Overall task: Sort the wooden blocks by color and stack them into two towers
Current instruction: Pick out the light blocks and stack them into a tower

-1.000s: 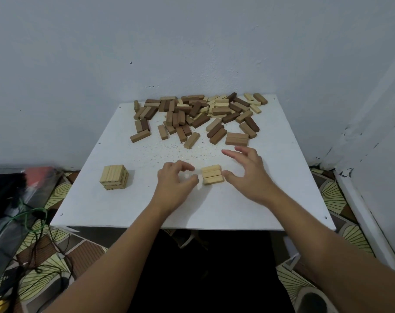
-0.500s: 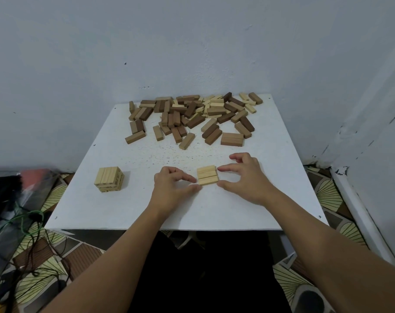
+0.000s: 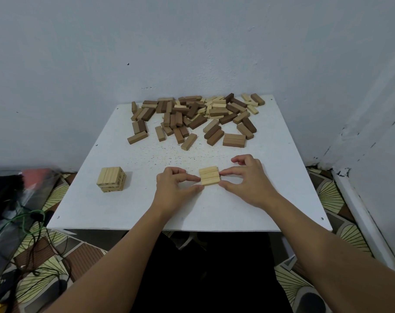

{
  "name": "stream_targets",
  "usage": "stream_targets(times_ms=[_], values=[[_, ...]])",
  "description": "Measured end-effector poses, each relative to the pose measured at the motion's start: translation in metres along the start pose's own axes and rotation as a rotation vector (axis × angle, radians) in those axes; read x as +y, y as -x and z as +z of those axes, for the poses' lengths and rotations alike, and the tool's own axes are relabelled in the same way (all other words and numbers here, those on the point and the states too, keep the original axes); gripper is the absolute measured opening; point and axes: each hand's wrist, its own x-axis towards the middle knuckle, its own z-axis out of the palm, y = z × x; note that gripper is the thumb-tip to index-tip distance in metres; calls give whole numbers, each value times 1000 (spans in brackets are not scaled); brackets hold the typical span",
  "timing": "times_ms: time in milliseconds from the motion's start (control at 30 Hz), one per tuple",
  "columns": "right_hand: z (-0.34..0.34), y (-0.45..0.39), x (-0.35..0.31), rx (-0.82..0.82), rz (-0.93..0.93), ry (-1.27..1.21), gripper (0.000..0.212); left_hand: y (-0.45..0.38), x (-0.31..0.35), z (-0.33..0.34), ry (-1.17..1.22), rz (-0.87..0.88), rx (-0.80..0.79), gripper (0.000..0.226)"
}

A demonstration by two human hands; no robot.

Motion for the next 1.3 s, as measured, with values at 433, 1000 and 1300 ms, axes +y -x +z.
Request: stream_targets(times_ms=[433,1000,1300], values=[[2,-2,1,24,4,17,35,2,4,1,-4,-29,39,20],[-2,0,-3,27,-2,-1,39,-1,3,0,-40,-28,37,31],[-23,-18,-18,-280,96,125,75,-19,8,-12,-153,-56,-111,84]])
